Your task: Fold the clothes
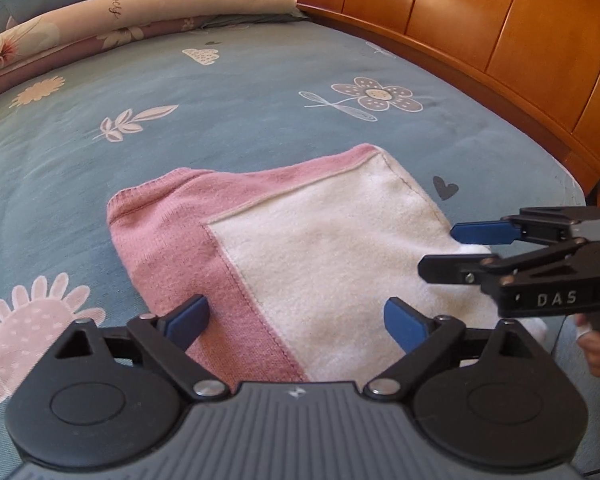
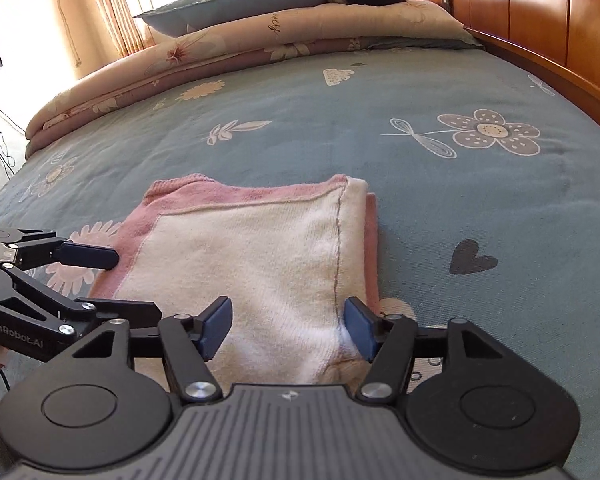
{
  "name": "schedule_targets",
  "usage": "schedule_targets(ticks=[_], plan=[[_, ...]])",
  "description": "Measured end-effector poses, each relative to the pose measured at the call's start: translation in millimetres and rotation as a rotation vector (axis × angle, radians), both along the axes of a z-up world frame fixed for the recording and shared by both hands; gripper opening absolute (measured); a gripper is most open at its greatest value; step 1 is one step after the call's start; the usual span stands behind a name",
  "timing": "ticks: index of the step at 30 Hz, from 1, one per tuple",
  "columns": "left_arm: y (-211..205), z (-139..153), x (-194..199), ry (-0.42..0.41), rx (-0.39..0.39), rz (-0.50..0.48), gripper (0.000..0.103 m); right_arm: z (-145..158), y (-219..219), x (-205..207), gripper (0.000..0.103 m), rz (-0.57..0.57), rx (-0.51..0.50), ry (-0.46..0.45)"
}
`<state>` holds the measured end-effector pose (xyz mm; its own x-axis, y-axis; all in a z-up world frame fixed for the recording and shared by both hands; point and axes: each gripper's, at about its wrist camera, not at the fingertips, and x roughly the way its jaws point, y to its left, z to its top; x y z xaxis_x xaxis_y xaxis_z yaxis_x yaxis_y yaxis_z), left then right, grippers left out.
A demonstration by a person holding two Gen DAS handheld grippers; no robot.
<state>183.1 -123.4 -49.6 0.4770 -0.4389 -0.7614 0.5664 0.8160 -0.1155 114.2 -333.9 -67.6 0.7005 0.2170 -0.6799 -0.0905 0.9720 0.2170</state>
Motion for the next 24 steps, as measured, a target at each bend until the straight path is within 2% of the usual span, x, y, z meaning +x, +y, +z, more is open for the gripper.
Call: schedule_targets(ticks=[2, 6, 8, 9, 13, 18, 24], plan=[[1, -2, 1, 0.000, -0.023, -0.001, 0.102, -3, 1, -2, 0.080, 0.008, 0.008, -0.014], [5, -5, 3, 0.005, -0.070, 0.000, 0.102, -8, -2, -3, 0.086, -0.003, 0.039, -0.023], [9, -5, 7, 0.017, -0.102, 0.006, 0.102, -15, -6, -1, 0.095, -0.038, 0.053, 0.018], [11, -6, 9, 0.024, -0.122, 0.006, 0.102, -21, -8, 0, 0.096, -0.064, 0.066, 0.050], [17, -7, 11, 0.031, -0.164, -0.001, 0.102, -31, -20, -9, 0.095, -0.119, 0.162, 0.038], [16, -7, 7, 0.020, -0.155, -0.012, 0.102, -16, -12, -15, 0.095, -0.109, 0.097, -0.003], [18, 12, -9, 0.011, -0.163, 0.072, 0.102, 5, -13, -35, 0.096, -0.113, 0.090, -0.065]])
